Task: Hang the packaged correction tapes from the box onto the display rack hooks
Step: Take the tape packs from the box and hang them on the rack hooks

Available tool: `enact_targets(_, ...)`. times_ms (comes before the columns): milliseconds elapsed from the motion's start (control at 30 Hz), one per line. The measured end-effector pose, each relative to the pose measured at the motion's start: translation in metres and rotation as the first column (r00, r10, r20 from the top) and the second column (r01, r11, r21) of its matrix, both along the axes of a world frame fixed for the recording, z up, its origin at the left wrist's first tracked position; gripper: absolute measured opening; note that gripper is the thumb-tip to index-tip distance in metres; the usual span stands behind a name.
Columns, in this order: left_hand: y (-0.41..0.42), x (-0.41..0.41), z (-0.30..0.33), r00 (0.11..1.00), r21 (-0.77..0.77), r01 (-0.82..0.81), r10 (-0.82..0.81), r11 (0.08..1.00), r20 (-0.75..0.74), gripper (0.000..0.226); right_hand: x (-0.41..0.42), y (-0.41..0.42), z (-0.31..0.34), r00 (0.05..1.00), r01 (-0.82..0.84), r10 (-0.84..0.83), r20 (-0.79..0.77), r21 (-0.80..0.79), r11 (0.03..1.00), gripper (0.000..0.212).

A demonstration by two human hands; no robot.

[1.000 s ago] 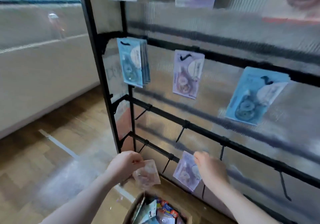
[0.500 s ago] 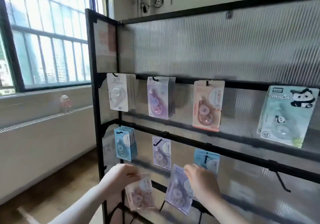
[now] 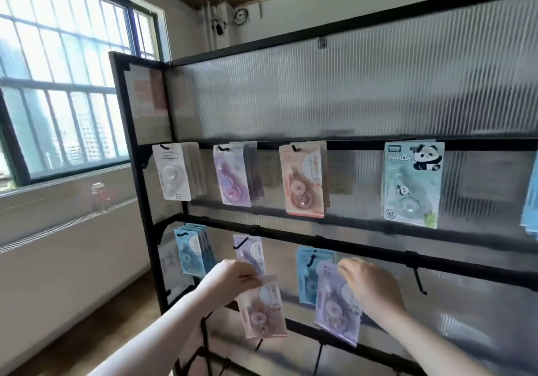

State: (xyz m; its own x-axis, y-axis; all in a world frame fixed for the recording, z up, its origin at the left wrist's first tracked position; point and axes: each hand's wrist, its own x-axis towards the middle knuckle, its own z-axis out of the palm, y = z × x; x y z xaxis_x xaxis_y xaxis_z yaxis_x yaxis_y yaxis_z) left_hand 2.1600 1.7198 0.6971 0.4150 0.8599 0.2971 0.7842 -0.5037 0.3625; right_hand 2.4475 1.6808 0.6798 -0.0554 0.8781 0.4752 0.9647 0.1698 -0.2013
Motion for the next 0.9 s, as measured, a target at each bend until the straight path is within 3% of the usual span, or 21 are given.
enact_targets(167, 0.001, 0.026, 0.007, 0.997, 0.030, 0.067, -0.066, 0.997, -0.047, 0.024, 0.023, -0.016, 0.003, 0.998, 0.031, -0.032, -0.056, -0.019, 0.999, 0.022)
enact_targets(467, 0.001, 0.050, 0.001, 0.986, 0.037, 0.158, -0.156, 0.987, -0.058, 0.020, 0.043, -0.036, -0.002, 0.990, 0.127, -0.130, -0.055, -0.051, 0.991, 0.021)
enact_targets(900, 0.013, -0.044, -0.006, 0.996, -0.037, 0.084, -0.085, 0.996, -0.036, 0.023, -0.050, 0.000, -0.001, 0.998, 0.036, -0.037, -0.055, -0.035, 0.999, 0.022)
